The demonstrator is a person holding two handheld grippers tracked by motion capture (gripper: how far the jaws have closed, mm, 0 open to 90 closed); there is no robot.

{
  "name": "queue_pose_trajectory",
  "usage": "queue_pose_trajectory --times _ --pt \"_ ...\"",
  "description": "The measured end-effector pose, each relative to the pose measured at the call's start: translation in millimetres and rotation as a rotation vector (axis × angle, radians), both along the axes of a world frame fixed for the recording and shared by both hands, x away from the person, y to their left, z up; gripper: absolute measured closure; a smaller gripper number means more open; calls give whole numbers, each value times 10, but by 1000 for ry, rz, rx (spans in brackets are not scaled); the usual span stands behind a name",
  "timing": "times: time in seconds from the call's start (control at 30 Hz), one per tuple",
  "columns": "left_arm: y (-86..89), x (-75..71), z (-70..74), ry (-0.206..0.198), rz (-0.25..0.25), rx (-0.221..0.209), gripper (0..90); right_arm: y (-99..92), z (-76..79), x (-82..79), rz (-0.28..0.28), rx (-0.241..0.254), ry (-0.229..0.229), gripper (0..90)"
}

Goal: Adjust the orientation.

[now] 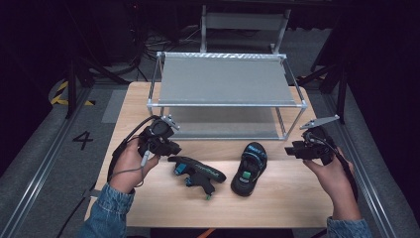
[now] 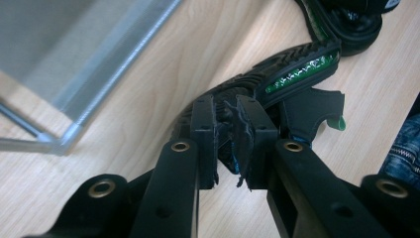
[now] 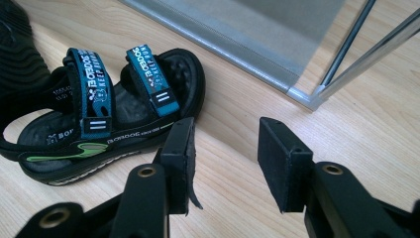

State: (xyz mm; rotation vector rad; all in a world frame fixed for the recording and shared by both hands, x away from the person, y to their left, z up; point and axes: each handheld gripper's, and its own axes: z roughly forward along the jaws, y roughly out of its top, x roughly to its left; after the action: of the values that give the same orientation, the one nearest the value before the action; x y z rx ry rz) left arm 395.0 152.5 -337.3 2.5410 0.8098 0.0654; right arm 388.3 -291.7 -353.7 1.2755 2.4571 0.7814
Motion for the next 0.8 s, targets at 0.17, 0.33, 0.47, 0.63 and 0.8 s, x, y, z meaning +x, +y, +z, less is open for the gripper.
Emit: queue_pose_trajectory --times 0.17,0.33,0.47,0.63,0.8 --pt "-140 37 -125 54 -58 35 876 -12 -3 6 1 -7 1 588" --pt "-216 57 -210 64 -78 65 891 -27 -1 3 -6 -3 5 588" --pt "-247 86 -275 77 -78 75 891 -30 1 3 -6 -9 2 588" --pt "-229 127 -293 89 -69 56 893 -46 12 -9 -11 -3 0 587" --pt "-256 191 -278 71 -49 29 895 -78 23 -31 -18 -4 4 585"
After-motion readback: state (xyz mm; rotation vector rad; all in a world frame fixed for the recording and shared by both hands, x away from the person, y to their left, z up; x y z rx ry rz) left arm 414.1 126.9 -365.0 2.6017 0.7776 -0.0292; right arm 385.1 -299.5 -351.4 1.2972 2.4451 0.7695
